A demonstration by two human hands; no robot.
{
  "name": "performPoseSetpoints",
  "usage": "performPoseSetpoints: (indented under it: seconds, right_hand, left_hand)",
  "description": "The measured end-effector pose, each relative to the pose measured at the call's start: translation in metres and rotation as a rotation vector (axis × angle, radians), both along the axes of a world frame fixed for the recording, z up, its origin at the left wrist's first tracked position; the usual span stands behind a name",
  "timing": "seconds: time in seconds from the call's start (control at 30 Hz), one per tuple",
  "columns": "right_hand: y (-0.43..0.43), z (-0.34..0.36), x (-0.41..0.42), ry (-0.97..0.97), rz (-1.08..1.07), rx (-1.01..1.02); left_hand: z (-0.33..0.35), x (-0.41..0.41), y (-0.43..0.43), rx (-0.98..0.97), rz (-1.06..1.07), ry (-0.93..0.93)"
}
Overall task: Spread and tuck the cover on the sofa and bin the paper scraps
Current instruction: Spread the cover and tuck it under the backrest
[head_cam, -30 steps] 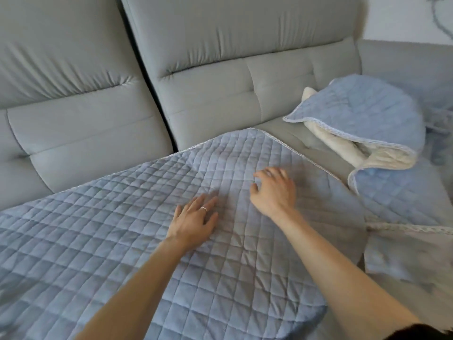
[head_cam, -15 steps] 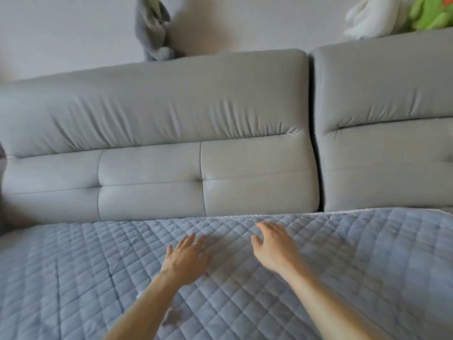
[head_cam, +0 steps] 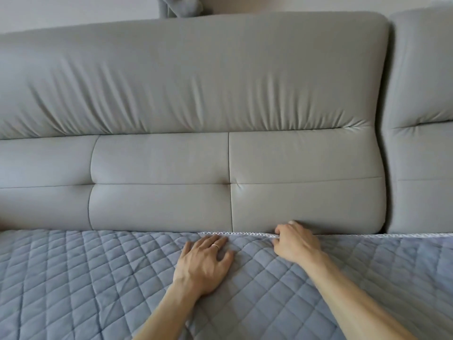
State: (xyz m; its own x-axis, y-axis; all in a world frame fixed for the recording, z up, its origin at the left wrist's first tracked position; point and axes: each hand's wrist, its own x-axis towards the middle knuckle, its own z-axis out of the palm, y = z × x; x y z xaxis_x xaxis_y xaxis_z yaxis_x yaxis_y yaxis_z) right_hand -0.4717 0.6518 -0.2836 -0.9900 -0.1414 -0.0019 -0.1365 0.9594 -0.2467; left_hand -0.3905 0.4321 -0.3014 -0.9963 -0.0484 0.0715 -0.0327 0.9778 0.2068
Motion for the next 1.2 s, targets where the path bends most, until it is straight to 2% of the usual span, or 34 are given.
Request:
performPoseSetpoints:
  seconds: [0.07,0.17,0.3,0.43,0.57,0.7,0.77,0.93,1.1,1.17,1.2]
  right_hand:
    - [-0.011,-0.001,-0.010,0.005,-0.022,0.029]
    - [-0.029,-0.022,0.001,0.225,0.012,0.093]
    - [-0.018,-0.045,0.018,0.382,-0.036,0.049]
    - [-0.018,-0.034,0.020,0.316,-0.123,-0.053]
    - [-0.020,-0.032,0.017,0.291,0.023,-0.141]
    - [-0.010,-0.029,0.018,0.206,0.147,0.030]
    - [-0.005,-0.028,0.017,0.163,0.172,0.043]
    - [-0.005,-0.031,0.013,-0.118,0.105,0.079]
    - [-0.048,-0.053,0.017,-0.264,-0.037,0.227]
    - [-0.045,-0.053,0.029,-0.252,-0.025,0.227]
    - [-0.042,-0.044,0.029,-0.181,0.009,0.187]
  left_hand:
    - [-0.004,-0.015,-0.007,-0.006,-0.009,-0.015]
    - [-0.017,-0.016,-0.013,-0.025,0.003,-0.064]
    - [-0.017,-0.011,-0.004,-0.093,-0.075,-0.093]
    - [-0.016,-0.015,0.003,-0.026,-0.059,-0.212]
    - [-0.011,-0.027,-0.004,-0.036,-0.001,-0.213]
    - [0.000,-0.039,0.008,-0.054,0.029,-0.242]
    - [-0.002,-0.040,0.016,-0.057,0.037,-0.215]
    - [-0.012,-0.047,0.021,-0.099,0.046,-0.225]
    - [-0.043,-0.028,0.022,-0.035,0.063,-0.221]
    - [-0.046,-0.013,0.018,-0.027,0.012,-0.145]
    - [-0.037,-0.011,0.011,-0.057,-0.002,-0.089]
